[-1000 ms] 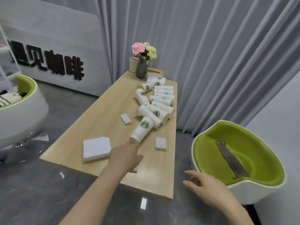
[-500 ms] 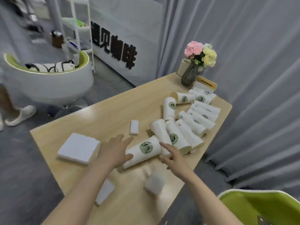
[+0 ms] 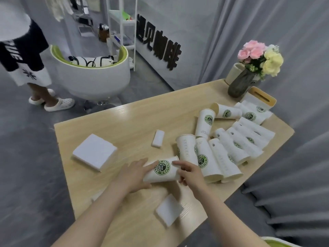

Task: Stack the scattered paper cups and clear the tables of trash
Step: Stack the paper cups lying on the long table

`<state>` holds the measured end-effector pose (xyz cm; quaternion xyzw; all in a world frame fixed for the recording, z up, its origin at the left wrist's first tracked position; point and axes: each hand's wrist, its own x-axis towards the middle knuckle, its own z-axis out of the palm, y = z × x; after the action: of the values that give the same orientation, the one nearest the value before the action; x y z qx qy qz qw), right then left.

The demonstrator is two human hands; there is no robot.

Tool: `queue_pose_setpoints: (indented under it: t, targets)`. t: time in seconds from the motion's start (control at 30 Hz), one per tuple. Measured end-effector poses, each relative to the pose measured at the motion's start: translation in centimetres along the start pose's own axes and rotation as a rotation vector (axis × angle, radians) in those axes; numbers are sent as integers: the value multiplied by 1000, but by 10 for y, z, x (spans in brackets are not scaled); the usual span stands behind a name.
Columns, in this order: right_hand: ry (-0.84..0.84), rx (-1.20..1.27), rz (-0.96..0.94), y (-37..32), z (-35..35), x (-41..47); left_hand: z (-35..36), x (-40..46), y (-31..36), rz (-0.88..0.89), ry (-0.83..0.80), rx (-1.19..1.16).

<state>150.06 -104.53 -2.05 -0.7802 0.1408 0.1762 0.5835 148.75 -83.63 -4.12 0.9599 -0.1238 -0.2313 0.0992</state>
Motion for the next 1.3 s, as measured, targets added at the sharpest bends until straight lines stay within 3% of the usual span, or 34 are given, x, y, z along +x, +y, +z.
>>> queue_pose_setpoints:
  t: [0.3,0.5,0.73,0.87,0.97,1.1,1.3]
  targets:
    - [-177,87,-61,-27,7,-9,-17,-20,2,26,176,-23]
    - [-381,35,-137,-45,16,3,-21,-28,12,-97,286,-90]
    - [-343,-334,-369,-74,-48,84,-26,-32,21,-330,332,-208]
    - [-472,-569,-428,-79,-81,143,-21,-24,35,-443,378,-248]
    - [-639,-689,-404,-78,-86,171,-14,-20,46,-505,416,-312]
    - [-817,-659,-341,-75,-80,184,-6,-15,63,-568,471,-392]
    - [-765,-568,-282,-74,-84,187,-5,-6,78,-577,466,-413]
